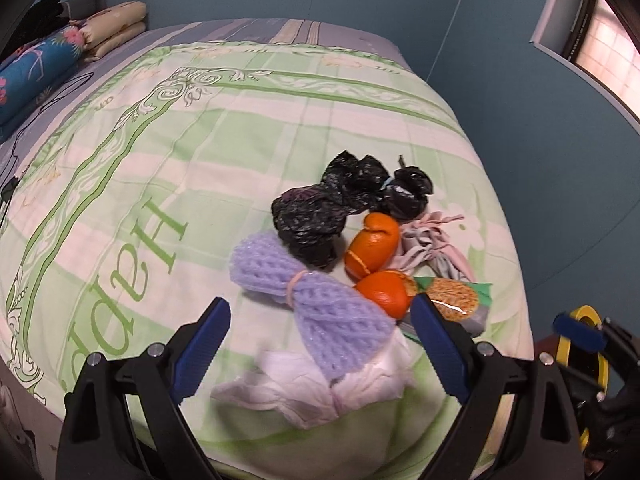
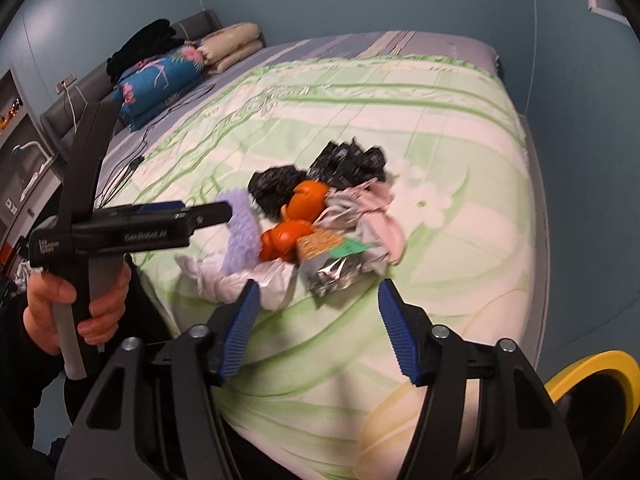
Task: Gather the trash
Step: 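Move both tools back over the trash pile on the bed, then grasp the lavender mesh sleeve with the left tool while the right tool grasps the snack packet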
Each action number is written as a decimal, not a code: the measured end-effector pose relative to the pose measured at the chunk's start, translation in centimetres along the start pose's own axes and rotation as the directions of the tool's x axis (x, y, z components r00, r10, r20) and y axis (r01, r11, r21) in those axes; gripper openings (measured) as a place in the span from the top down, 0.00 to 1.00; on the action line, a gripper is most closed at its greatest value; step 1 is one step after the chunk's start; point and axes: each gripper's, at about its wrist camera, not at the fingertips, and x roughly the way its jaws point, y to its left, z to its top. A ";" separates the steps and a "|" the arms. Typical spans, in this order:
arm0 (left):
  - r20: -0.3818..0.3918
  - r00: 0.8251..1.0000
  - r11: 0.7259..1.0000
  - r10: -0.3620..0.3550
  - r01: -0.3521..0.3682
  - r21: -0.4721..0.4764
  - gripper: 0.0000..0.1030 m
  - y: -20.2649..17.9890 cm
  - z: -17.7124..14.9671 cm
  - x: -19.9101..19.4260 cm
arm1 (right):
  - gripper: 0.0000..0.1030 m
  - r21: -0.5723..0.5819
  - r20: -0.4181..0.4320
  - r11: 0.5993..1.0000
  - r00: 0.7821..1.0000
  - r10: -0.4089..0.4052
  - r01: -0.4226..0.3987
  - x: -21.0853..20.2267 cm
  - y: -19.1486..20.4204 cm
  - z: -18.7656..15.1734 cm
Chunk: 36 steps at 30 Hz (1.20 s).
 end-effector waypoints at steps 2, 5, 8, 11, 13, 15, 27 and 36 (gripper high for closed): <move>-0.004 1.000 1.000 -0.002 0.002 -0.009 0.15 0.3 -0.1 0.2 | 0.48 -0.001 -0.014 1.000 1.000 0.007 -0.007 0.7 0.3 -0.2; -0.017 1.000 1.000 -0.001 0.001 -0.014 0.15 0.8 -0.4 0.7 | 0.50 -0.005 -0.034 1.000 0.999 0.017 -0.017 1.7 0.7 -0.4; -0.040 0.999 1.000 0.003 -0.003 -0.010 0.15 1.3 -0.6 1.4 | 0.53 -0.013 -0.057 1.000 0.998 0.022 -0.022 2.7 1.1 -0.3; -0.049 0.999 1.000 -0.001 0.000 -0.013 0.15 1.8 -0.7 1.7 | 0.54 -0.011 -0.077 1.000 0.997 0.027 -0.028 3.6 1.1 -0.3; -0.056 0.998 1.000 -0.005 0.003 -0.020 0.15 2.1 -0.7 2.0 | 0.55 -0.011 -0.090 1.000 0.996 0.021 -0.022 4.2 1.2 -0.1; -0.062 0.998 0.999 -0.004 0.002 -0.032 0.15 2.4 -0.5 2.4 | 0.57 -0.006 -0.104 1.000 0.994 0.023 -0.023 4.8 1.2 0.0; -0.100 0.995 1.000 0.018 -0.018 0.002 0.17 1.9 0.3 4.7 | 0.67 -0.014 -0.150 1.000 0.989 0.013 -0.015 8.0 1.5 1.2; -0.104 0.995 0.996 -0.010 0.019 0.083 0.65 -0.1 0.4 4.9 | 0.79 -0.019 -0.162 1.000 0.987 0.011 -0.014 9.5 1.7 1.6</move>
